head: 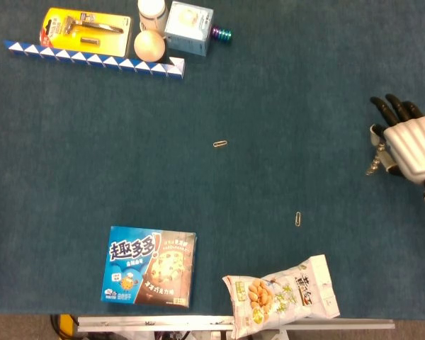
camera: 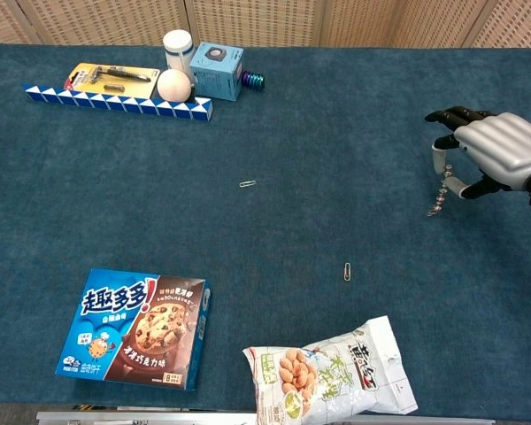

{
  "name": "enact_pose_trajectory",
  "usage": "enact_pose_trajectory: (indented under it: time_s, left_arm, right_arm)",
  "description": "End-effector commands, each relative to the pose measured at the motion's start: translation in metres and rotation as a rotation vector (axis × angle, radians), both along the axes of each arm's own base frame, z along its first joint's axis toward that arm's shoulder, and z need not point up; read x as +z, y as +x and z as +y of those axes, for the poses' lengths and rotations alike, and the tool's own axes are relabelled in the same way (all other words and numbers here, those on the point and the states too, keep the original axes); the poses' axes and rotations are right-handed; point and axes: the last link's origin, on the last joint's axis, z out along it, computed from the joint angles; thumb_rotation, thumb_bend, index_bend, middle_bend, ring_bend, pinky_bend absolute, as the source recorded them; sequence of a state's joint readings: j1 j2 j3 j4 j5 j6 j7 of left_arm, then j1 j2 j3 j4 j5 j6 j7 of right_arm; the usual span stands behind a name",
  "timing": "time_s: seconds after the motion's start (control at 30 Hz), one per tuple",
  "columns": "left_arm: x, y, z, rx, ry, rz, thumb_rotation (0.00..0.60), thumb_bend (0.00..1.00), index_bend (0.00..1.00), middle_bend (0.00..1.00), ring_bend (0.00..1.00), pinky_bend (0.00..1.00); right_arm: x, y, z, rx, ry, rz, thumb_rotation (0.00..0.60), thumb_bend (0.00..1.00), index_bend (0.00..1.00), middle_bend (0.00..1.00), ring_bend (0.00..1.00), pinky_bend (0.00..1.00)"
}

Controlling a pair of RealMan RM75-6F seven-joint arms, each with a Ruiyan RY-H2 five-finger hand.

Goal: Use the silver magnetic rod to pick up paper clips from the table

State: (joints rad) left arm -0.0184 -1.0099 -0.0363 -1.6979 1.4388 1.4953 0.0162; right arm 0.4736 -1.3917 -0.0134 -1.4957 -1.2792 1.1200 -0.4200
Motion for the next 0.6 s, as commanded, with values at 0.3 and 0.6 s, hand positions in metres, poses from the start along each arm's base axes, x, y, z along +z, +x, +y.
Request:
enact_pose_trajectory:
  time_s: [0.3, 0.6]
  left_arm:
    - [-0.003, 0.0, 0.001, 0.003, -0.01, 0.006, 0.6, 0.03, 0.5, 0.41, 0.31, 0.46]
    - [-0.003, 0.001, 0.002, -0.004, -0.01, -0.001, 0.6, 0.03, 0.5, 0.41, 0.31, 0.46]
  right_arm:
    - [0.012, -0.006, 0.012, -0.02, -0.018, -0.001, 0.6, 0.33, 0.23, 0.1, 0.0, 0.16]
    - [0.044, -0.011, 0.035, -0.028, -0.116, -0.074, 0.6, 0.33, 0.22, 0.1, 0.0, 0.16]
